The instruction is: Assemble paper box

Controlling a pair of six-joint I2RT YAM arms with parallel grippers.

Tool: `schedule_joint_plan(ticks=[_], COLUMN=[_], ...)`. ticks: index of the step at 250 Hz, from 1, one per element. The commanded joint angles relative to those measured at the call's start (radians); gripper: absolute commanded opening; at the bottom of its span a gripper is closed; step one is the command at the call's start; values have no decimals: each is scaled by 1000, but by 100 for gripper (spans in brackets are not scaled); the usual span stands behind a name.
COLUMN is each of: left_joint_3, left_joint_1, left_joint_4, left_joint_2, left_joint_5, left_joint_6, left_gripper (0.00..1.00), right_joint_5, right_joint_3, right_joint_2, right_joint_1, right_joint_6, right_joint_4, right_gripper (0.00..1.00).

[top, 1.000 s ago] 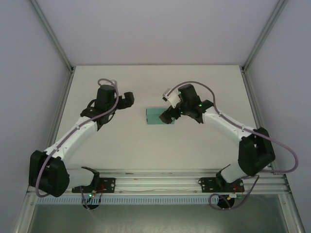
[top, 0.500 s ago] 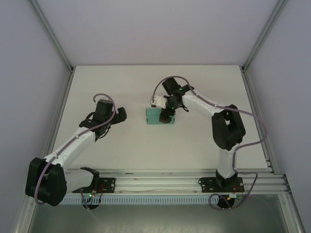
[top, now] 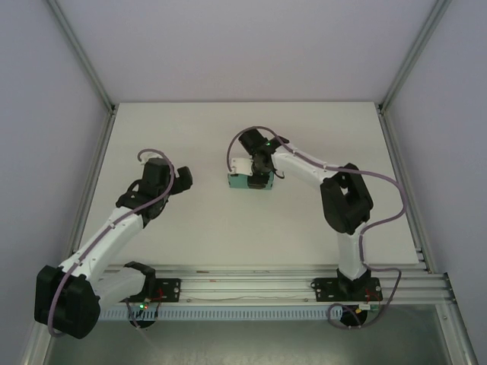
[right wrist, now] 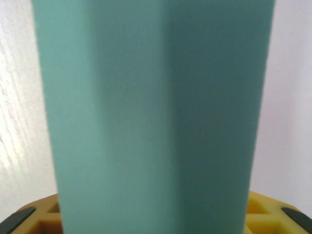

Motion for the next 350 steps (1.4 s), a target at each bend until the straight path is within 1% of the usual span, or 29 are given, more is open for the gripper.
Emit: schedule_joint_plan(ticks=[1,13,43,82,95,108,140,152,167,184,201,234,264,275,292,321,333,350], left_joint_3=[0,-6,-22,-39,-40,-43,-54,-59,-62,-64,-66,-71,-72,-74,-80,-76,-75,-73], left_joint_1=[9,8,8,9,9,8,9,8,9,9,9,9,9,9,8,9,9,9], left_joint_4=[-39,-36,-28,-16,-15,-10,8,15,18,20,26,40,49,53,66,72,75,82], left_joint_2=[-41,-55,-80,-92,-92,-90,-90,-91,-92,-93,-91,-92,-90,-89,-89,-86,-81,-74], left_joint_5=[-46,-47,-49,-47,-40,-35,-26,-23,-22,-23,-25,-21,-7,-3,-2,-3,-4,-16], left_joint_6=[-10,-9,-15,-22,-24,-26,-33,-34,-34,-33,-32,-28,-19,-18,-14,3,13,21], left_gripper=[100,100,100,100,100,100,100,100,100,100,100,100,100,100,100,100,100,100], right_joint_5=[115,147,227,358,377,393,424,423,414,410,406,414,433,434,428,385,373,314], right_joint_3=[-48,-73,-153,-311,-349,-369,-392,-417,-456,-494,-519,-558,-584,-591,-595,-591,-596,-607], right_joint_2=[-89,-108,-138,-136,-130,-124,-110,-113,-123,-135,-149,-179,-214,-230,-257,-314,-345,-402], right_joint_1=[12,17,25,37,39,41,46,49,52,57,64,77,96,101,109,128,136,140], right_joint_6=[-2,-18,-56,-168,-189,-192,-177,-175,-176,-167,-148,-104,-45,-19,48,148,183,229], right_joint_4=[111,152,297,588,661,698,690,699,724,739,736,738,723,699,644,488,453,403], right_gripper=[37,36,39,38,38,38,42,46,47,52,55,65,81,87,91,94,95,97])
